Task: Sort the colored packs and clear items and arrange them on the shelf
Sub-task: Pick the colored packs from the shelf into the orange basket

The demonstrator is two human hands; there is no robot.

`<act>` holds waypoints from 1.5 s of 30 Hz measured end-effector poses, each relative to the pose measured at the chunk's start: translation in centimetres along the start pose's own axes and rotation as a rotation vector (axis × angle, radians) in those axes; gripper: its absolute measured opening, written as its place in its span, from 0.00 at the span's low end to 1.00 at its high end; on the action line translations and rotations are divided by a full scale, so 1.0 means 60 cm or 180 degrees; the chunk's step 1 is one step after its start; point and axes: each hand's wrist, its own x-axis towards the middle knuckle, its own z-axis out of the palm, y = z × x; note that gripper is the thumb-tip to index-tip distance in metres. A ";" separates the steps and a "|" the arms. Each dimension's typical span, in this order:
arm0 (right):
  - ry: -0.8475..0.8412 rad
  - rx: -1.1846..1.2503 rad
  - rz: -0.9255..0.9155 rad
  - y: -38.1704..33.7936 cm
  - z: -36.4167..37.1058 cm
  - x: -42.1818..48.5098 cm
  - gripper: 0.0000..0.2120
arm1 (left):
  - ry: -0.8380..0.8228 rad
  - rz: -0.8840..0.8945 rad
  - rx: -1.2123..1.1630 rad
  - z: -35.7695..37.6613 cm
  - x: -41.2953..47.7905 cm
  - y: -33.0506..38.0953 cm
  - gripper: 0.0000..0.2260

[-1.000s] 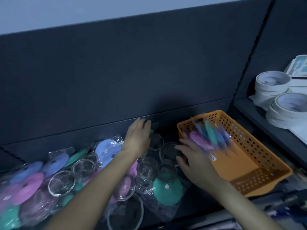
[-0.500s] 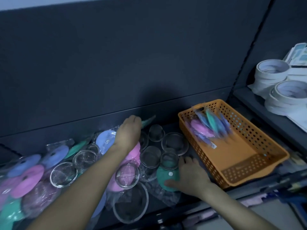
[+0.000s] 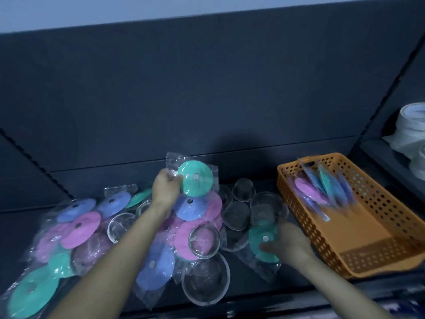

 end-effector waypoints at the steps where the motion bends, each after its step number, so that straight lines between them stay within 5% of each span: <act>1: 0.0066 0.0048 0.0021 -0.001 -0.005 0.002 0.26 | -0.0069 -0.0158 0.0013 -0.002 0.000 -0.006 0.05; 9: 0.0274 0.0794 -0.0240 0.007 -0.034 0.004 0.20 | -0.0667 -0.0111 0.1534 -0.005 -0.017 -0.037 0.11; 16: 0.0332 0.1083 -0.0480 -0.008 -0.074 -0.012 0.13 | -0.1061 -0.0490 0.1834 0.018 -0.028 -0.029 0.32; 20: 0.0300 0.1459 -0.0501 -0.021 -0.098 -0.022 0.11 | -0.0899 -0.0802 0.1191 0.015 -0.022 -0.038 0.42; 26: 0.0531 0.1622 -0.0635 -0.036 -0.106 -0.026 0.10 | -0.0613 -0.0856 -0.0257 0.003 -0.025 -0.035 0.16; 39: 0.1465 0.2252 -0.0683 -0.038 -0.124 -0.022 0.06 | -0.0715 -0.0311 -0.1282 0.036 -0.065 0.071 0.10; 45: 0.1999 0.2187 -0.1312 -0.009 -0.155 -0.025 0.11 | -0.1131 -0.0178 -0.1682 0.116 -0.106 0.142 0.16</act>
